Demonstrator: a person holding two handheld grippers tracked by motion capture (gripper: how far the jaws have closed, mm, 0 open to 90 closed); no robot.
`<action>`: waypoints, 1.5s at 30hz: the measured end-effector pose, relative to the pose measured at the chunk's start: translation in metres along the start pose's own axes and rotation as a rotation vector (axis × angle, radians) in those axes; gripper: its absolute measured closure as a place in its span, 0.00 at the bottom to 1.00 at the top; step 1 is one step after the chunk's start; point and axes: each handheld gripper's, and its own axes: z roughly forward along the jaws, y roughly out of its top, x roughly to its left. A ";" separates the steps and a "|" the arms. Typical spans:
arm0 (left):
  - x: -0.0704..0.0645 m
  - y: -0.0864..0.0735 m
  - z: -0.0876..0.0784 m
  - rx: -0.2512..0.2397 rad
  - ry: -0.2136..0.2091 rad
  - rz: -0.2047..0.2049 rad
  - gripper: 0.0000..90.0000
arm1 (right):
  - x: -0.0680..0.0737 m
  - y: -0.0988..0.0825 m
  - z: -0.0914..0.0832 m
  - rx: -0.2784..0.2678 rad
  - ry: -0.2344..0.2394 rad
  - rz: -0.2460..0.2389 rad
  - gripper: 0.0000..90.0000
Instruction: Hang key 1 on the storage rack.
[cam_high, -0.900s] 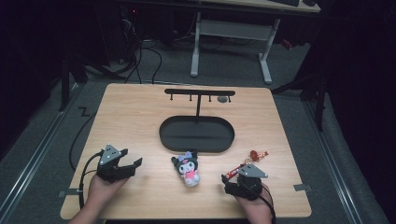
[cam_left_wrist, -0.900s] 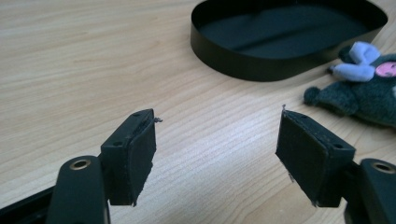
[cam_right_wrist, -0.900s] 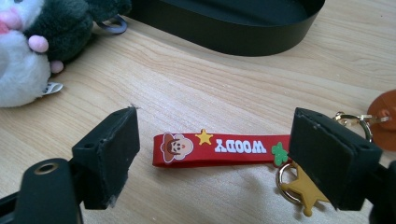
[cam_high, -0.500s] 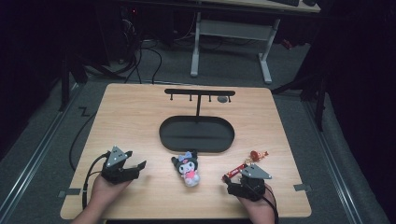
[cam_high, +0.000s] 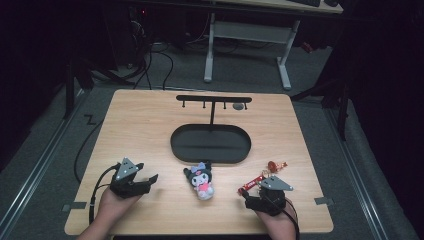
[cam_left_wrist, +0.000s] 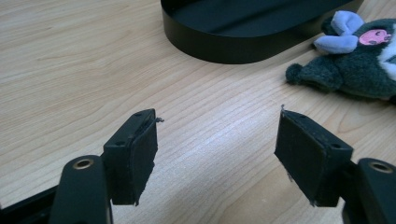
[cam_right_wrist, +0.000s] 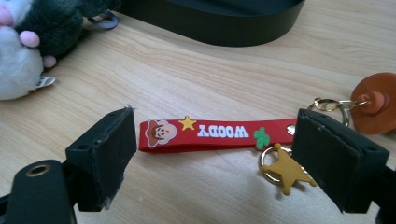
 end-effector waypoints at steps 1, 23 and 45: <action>0.000 0.000 0.000 -0.005 -0.013 0.003 0.33 | 0.000 0.000 0.000 0.000 0.000 0.000 0.15; -0.020 -0.001 0.008 0.052 0.042 0.132 0.18 | -0.007 0.011 -0.011 0.055 0.083 0.037 0.13; -0.015 -0.001 0.008 0.036 -0.007 0.110 0.19 | -0.014 0.017 -0.027 0.336 0.037 -0.031 0.31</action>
